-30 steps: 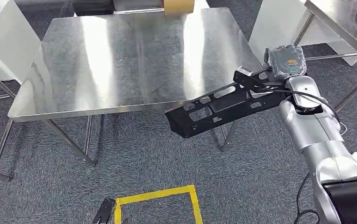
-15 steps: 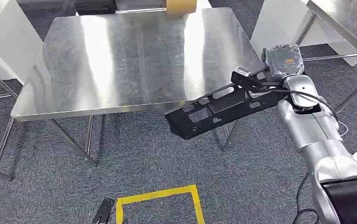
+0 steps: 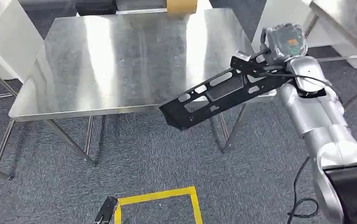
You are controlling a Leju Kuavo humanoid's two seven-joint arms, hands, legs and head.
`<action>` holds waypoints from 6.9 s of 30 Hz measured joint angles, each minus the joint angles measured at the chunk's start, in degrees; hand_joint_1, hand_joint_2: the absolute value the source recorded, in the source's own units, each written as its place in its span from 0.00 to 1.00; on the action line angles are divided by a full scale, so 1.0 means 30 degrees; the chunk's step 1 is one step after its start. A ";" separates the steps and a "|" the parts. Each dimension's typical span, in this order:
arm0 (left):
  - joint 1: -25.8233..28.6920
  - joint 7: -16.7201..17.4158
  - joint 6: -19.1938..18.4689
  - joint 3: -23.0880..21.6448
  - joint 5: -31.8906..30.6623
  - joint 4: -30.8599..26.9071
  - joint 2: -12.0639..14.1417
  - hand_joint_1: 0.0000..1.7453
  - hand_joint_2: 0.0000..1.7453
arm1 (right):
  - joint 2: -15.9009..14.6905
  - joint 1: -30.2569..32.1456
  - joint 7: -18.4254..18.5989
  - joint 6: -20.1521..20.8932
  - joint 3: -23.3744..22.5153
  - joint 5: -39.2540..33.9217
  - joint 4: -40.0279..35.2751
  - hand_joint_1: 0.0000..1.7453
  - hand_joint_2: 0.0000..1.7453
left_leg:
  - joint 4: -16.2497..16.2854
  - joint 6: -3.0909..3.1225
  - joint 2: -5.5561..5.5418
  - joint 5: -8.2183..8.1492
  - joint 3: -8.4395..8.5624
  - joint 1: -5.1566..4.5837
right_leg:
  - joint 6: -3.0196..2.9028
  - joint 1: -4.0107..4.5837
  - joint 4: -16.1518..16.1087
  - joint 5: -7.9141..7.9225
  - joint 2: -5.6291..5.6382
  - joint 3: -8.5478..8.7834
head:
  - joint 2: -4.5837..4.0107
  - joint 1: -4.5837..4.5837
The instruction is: Take the parts from the cabinet and place them on the table.
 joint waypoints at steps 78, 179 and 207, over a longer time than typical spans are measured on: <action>0.0213 -0.0786 -0.0875 0.0823 -0.1223 0.0095 0.0313 0.00 1.00 | 0.6076 -0.1929 -0.0753 -0.1538 0.1931 -0.3760 0.4305 0.96 1.00 | -0.0580 0.0712 -0.1273 0.1016 -0.0381 -0.0469 | -0.1357 0.1127 -0.0931 0.0102 0.0546 0.0867 | 0.0000 -0.0218; 0.0860 -0.5376 -0.0088 0.2105 -0.1399 0.0080 0.0720 0.00 0.00 | 0.3010 -0.2011 0.3844 0.7245 -0.4443 -0.3621 0.7774 0.00 1.00 | -0.0547 0.0748 -0.1251 0.1021 -0.0660 -0.0499 | -0.1342 0.1089 -0.0941 0.0117 0.0591 0.0638 | 0.0000 -0.0211; 0.0855 -0.5150 -0.0336 0.2288 -0.1800 0.0080 0.0706 0.00 0.00 | 0.1741 -0.3074 0.6425 1.1984 -0.6368 -0.2279 0.7898 0.00 1.00 | -0.0547 0.0749 -0.1246 0.1019 -0.0542 -0.0492 | -0.1343 0.1103 -0.0921 0.0115 0.0592 0.0725 | 0.0000 -0.0219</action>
